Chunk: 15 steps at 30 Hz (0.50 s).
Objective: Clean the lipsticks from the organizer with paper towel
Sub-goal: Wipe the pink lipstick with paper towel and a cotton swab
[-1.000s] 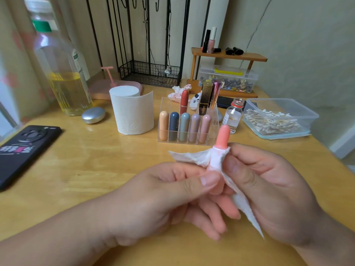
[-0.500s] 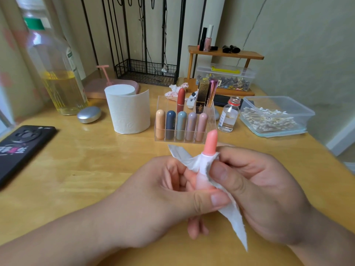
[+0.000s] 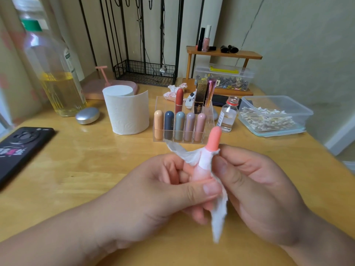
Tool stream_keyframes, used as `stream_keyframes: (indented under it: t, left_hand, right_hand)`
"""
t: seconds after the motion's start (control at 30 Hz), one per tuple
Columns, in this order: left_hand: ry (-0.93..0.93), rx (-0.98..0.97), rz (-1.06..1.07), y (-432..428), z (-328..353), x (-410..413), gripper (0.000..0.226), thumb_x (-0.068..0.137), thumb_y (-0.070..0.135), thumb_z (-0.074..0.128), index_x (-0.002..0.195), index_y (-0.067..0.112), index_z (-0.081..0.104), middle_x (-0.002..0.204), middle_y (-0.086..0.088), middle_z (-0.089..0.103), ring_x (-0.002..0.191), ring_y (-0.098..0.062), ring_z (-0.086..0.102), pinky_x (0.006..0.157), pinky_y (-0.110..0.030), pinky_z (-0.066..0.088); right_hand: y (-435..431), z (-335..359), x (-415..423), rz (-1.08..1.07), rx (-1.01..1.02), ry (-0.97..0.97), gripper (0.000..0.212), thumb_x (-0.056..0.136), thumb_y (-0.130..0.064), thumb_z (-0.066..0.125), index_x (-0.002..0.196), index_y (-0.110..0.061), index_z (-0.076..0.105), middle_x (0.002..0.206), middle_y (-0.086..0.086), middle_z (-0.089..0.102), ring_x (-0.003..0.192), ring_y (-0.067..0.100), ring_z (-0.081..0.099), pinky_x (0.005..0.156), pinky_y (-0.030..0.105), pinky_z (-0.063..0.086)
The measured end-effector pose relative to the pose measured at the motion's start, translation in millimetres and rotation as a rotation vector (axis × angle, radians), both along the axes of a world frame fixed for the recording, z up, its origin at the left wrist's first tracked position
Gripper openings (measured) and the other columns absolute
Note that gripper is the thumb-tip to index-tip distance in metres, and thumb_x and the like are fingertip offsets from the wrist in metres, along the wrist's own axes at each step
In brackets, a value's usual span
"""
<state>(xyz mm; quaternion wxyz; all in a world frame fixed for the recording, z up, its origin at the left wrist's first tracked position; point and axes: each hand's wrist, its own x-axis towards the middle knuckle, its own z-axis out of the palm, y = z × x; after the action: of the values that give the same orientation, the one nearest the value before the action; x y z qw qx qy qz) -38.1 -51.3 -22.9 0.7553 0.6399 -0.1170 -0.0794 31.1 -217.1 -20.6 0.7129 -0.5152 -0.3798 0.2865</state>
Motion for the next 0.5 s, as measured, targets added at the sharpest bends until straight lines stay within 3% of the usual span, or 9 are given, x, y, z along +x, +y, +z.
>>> stream_keyframes:
  t: [0.17,0.33,0.43,0.5]
  left_hand:
    - [-0.040,0.061,0.055,-2.2,-0.3,-0.1,0.017,0.079,0.022,0.075,0.063,0.018,0.069,0.058,-0.004,0.059,0.054,-0.020,0.055,0.066,-0.038,0.055]
    - [0.015,0.056,-0.022,-1.3,0.9,-2.0,0.014,0.080,0.026,0.076,0.068,0.018,0.073,0.061,-0.003,0.063,0.053,-0.019,0.058,0.069,-0.044,0.057]
    - [0.118,-0.155,-0.211,4.3,0.0,-2.2,0.021,0.087,0.027,0.073,0.085,0.007,0.070,0.083,-0.016,0.070,0.068,-0.026,0.067,0.078,-0.044,0.057]
    - [0.198,-0.390,-0.333,5.4,-0.4,-1.8,0.021,0.094,0.019,0.064,0.098,-0.002,0.064,0.100,-0.027,0.068,0.088,-0.033,0.069,0.085,-0.047,0.056]
  right_hand:
    - [1.2,-1.9,-0.8,0.021,-0.011,-0.006,0.042,0.097,-0.026,0.049,0.093,0.015,0.051,0.072,0.029,0.057,0.058,0.048,0.055,0.056,0.047,0.048]
    - [0.6,-0.5,-2.5,0.133,0.031,0.075,0.040,0.101,-0.023,0.045,0.098,0.017,0.043,0.069,0.027,0.057,0.060,0.035,0.058,0.058,0.040,0.049]
    - [-1.1,-0.4,-3.2,0.091,0.018,0.073,0.041,0.102,-0.030,0.049,0.099,0.011,0.047,0.065,0.016,0.056,0.052,0.024,0.054,0.053,0.027,0.042]
    - [-3.1,0.5,-2.1,0.067,0.027,0.098,0.046,0.099,-0.034,0.055,0.100,0.010,0.048,0.068,0.014,0.055,0.046,0.034,0.043,0.051,0.032,0.035]
